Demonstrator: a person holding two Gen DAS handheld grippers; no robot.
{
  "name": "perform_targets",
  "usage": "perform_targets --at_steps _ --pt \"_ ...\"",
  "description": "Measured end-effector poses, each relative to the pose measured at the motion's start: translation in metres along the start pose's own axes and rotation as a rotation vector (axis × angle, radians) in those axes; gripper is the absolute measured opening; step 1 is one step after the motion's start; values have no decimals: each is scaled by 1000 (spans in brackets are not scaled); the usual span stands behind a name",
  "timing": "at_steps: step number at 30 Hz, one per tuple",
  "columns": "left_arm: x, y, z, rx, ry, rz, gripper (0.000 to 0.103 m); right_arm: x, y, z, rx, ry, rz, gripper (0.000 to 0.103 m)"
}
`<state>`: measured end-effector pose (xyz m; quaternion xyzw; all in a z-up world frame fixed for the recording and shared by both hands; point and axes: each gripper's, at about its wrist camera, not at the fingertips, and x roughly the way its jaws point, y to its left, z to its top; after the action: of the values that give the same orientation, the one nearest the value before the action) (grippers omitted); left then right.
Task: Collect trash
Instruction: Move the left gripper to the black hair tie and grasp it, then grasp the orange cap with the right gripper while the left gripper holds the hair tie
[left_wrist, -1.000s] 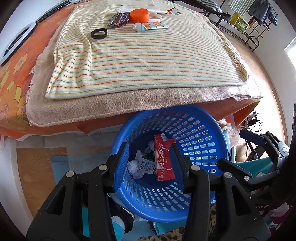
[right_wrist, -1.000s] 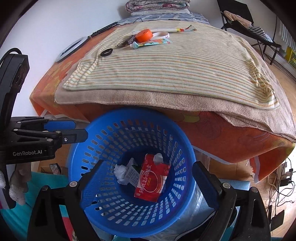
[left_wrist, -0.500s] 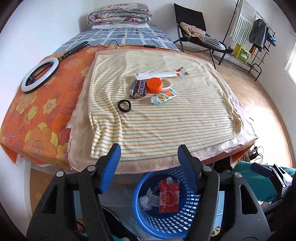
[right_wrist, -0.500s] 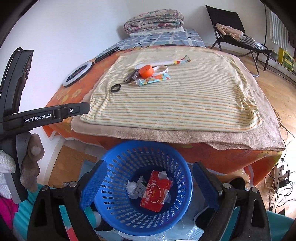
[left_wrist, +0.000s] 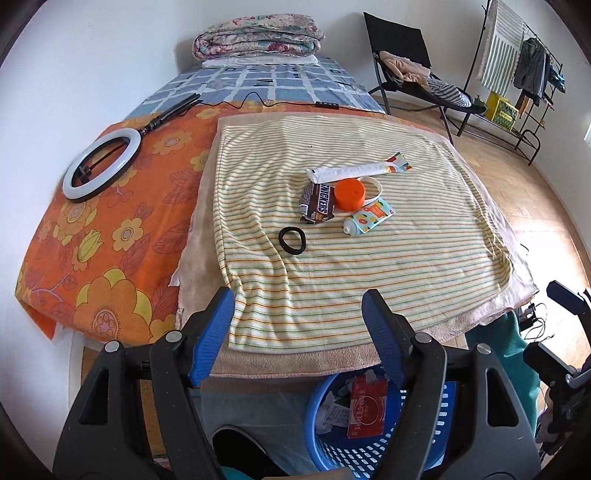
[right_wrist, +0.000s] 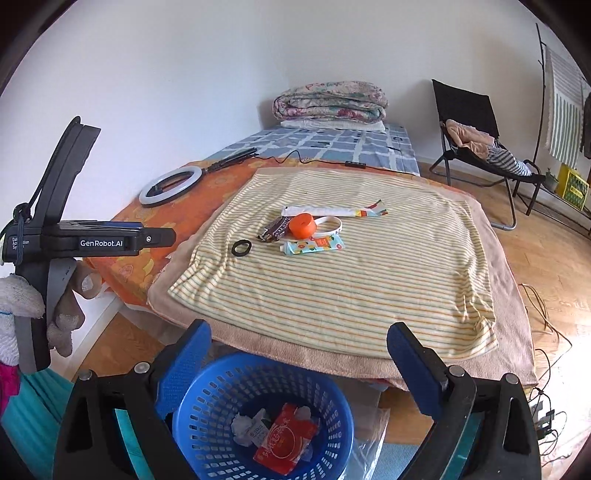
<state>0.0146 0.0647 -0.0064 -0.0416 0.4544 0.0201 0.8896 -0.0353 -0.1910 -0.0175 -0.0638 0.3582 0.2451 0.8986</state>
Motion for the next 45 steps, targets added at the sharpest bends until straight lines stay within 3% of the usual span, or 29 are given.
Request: perform_targets --at_steps 4,15,22,27,35,39,45 --pt "26 -10 5 77 30 9 74 26 -15 17 3 15 18 97" --pt "95 0 29 57 108 -60 72 117 -54 62 64 75 111 90" --pt "125 5 33 52 161 -85 59 166 -41 79 -12 96 136 84" --pt "139 9 37 50 169 -83 57 200 -29 87 -57 128 149 79" --pt "159 14 38 46 206 -91 23 232 -15 94 -116 145 128 76" --pt "158 18 37 44 198 -93 13 242 -9 97 -139 148 122 75" --pt "157 27 38 14 194 -109 9 260 0 99 -173 164 81 69"
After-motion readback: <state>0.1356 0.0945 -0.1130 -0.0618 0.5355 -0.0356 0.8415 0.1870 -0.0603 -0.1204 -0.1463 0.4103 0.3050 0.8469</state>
